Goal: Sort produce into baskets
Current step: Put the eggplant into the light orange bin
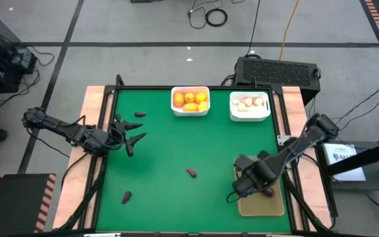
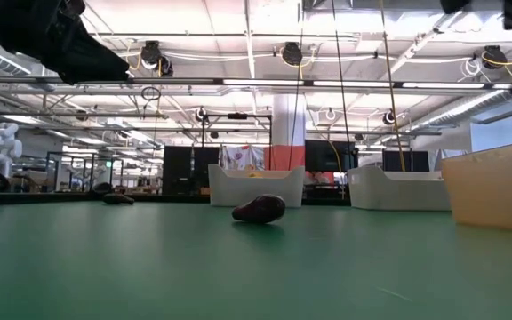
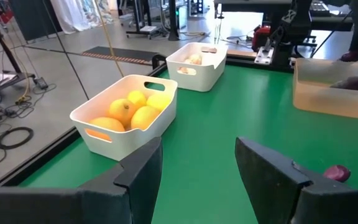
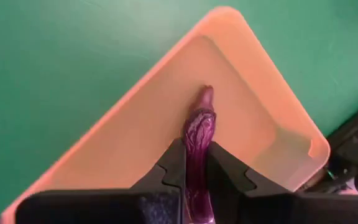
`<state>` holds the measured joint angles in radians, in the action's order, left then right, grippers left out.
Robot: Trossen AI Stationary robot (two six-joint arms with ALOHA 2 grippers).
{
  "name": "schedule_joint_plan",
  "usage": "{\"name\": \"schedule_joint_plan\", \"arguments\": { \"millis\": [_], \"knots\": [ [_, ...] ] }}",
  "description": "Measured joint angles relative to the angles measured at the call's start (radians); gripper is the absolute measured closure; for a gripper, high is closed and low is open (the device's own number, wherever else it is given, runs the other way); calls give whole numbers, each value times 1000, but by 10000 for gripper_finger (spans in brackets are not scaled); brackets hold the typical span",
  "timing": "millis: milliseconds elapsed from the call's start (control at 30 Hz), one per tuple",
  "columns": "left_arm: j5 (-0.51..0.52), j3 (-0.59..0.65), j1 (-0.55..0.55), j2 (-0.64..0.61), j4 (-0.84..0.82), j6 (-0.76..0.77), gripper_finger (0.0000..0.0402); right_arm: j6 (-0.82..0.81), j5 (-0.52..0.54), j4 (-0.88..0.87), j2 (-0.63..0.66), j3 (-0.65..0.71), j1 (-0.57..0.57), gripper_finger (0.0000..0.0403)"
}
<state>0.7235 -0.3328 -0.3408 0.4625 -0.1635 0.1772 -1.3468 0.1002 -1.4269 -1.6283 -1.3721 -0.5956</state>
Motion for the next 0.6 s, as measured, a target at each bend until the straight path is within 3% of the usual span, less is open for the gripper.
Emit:
{"name": "schedule_joint_plan", "arguments": {
  "millis": [200,600],
  "knots": [
    [-2,0,0,0,0,7,191,-48,-40,-10,0,75,-3,356],
    [-10,0,0,0,-1,23,191,-20,-70,-45,0,121,39,285]
  ]
}}
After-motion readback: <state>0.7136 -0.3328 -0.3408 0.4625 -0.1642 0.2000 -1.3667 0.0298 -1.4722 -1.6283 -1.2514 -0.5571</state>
